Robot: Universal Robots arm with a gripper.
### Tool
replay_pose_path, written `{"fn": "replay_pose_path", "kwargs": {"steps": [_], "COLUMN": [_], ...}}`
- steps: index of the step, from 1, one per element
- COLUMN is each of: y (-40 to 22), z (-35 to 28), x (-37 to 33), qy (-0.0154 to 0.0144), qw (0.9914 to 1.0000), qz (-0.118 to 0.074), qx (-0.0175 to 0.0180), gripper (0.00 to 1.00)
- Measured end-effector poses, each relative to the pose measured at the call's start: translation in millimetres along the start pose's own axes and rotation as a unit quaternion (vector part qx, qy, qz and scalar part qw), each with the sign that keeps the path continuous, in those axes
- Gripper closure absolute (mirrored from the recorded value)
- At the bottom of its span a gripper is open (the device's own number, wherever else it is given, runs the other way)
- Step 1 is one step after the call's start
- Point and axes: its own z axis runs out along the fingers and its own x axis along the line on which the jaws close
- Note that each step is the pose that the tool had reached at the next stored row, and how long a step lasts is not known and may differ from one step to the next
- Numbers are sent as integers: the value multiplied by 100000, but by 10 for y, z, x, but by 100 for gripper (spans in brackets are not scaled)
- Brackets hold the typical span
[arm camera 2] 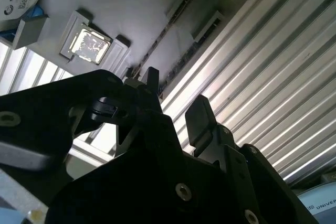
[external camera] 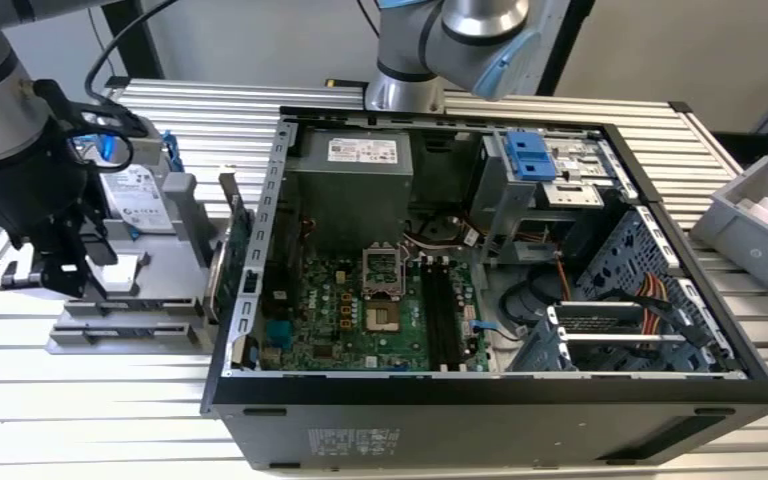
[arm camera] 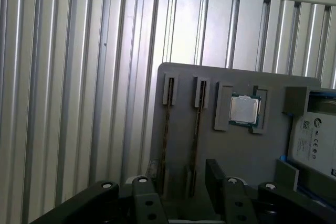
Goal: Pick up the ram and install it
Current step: 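Pick up the ram and move it above insertion slot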
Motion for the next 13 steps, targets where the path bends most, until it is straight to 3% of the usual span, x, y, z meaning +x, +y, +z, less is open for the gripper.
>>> {"fn": "replay_pose_path", "kwargs": {"steps": [13], "y": [3], "z": [176], "x": [6], "qy": [-4], "qw": [99999], "qz": [386], "qx": [17], "gripper": [0]}}
